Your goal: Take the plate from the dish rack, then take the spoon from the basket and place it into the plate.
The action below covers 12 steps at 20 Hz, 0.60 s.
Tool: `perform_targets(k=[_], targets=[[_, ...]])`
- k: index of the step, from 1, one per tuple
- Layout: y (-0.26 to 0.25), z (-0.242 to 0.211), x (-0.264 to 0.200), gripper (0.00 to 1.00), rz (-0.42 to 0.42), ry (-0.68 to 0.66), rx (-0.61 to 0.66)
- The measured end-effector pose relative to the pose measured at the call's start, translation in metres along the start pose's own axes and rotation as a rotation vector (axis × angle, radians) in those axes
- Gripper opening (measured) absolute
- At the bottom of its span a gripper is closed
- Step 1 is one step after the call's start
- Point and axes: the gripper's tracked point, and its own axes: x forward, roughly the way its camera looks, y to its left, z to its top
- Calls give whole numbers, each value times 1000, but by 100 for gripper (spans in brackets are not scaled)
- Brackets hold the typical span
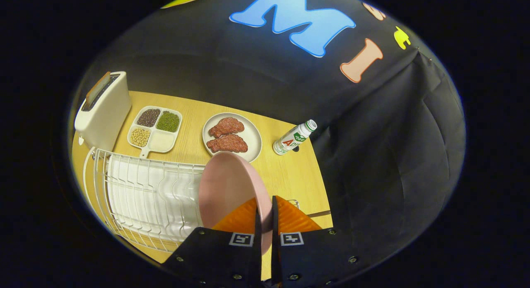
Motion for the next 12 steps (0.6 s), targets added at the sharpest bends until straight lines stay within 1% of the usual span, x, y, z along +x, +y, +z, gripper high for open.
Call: perform_targets(k=[4, 8, 12], targets=[[-24, 5, -11, 9, 45, -30, 52], [-61, -8, -26, 9, 85, -45, 116], [-96, -29, -43, 9, 174, -54, 193]])
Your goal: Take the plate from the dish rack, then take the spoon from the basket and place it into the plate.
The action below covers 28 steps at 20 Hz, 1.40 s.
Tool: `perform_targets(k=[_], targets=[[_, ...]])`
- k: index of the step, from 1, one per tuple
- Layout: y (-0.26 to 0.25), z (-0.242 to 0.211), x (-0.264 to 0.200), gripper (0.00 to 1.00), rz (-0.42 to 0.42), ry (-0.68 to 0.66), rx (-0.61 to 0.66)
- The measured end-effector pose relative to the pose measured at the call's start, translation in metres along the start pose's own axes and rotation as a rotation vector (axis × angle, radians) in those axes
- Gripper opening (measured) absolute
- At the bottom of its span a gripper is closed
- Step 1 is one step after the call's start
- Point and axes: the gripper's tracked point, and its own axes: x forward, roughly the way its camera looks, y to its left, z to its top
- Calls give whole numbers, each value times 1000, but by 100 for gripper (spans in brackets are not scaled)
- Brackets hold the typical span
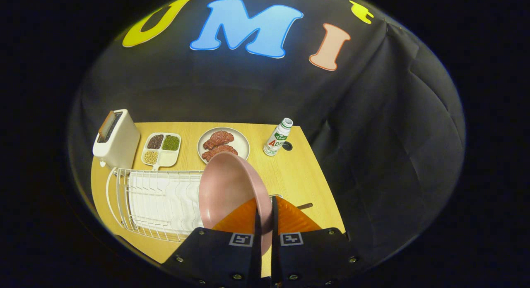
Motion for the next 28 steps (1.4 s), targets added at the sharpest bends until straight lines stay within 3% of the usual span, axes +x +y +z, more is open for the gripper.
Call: perform_targets(k=[6, 12, 22, 28], targets=[[-63, -31, -20, 9, 24, -9, 67], [-85, -84, -23, 9, 115, 19, 75], [-60, -181, 0, 9, 259, 148, 20], [-20, -222, 18, 9, 409, 230, -27]])
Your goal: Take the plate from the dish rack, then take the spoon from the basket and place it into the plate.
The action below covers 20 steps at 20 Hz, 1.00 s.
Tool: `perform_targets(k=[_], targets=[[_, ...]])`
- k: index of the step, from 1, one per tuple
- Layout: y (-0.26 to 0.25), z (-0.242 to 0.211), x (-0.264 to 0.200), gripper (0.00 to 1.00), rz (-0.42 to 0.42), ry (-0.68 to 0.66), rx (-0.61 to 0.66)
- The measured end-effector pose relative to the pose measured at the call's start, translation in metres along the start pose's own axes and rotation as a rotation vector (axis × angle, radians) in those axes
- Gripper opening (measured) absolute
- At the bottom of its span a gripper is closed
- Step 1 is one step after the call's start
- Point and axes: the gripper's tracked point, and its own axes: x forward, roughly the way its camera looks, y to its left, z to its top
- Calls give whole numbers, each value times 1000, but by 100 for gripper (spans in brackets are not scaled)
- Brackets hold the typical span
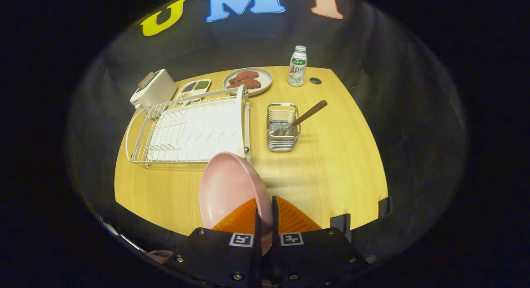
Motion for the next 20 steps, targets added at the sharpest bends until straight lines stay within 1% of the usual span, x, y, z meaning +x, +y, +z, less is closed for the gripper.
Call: perform_targets(k=[6, 11, 15, 18, 20], targets=[[30, -16, 42, 9, 121, 40, -16], [46, -31, 64, 9, 202, 65, -35], [45, -34, 81, 9, 247, 69, -41], [46, -33, 90, 9, 310, 71, -26], [43, -34, 96, 11, 334, 75, -8]])
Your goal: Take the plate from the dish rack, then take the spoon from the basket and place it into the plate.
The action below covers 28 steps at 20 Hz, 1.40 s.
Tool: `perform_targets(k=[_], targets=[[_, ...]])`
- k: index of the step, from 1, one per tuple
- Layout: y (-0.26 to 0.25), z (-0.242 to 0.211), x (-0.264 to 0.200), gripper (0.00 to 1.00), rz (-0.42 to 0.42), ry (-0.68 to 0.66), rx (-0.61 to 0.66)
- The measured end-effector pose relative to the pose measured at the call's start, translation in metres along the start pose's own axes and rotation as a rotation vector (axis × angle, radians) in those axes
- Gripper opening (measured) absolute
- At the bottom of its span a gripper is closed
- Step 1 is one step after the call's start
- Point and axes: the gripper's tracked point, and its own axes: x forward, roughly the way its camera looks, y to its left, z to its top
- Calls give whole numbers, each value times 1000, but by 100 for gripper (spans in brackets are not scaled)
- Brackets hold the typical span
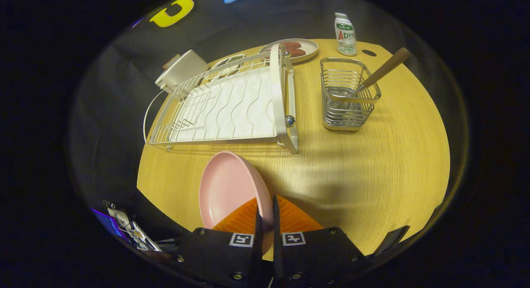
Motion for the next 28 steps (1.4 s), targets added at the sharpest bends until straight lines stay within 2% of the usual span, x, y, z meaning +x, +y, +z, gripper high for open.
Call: perform_targets(k=[5, 7, 9, 11, 17, 18, 20, 23, 25, 28], targets=[[-7, -4, 12, 12, 55, -17, 38], [-21, -8, 14, 15, 17, -25, 6], [-24, -4, 10, 16, 15, -66, -7], [-28, 8, -1, 17, 6, -134, -15], [-47, 43, -48, 21, -94, -357, -139], [-50, 49, -56, 27, -112, -398, -148], [-57, 58, -72, 31, -140, -471, -160], [-72, 69, -90, 60, -198, -570, -175], [-76, 78, -102, 65, -202, -655, -153], [-87, 105, -122, 66, -205, -815, -136]])
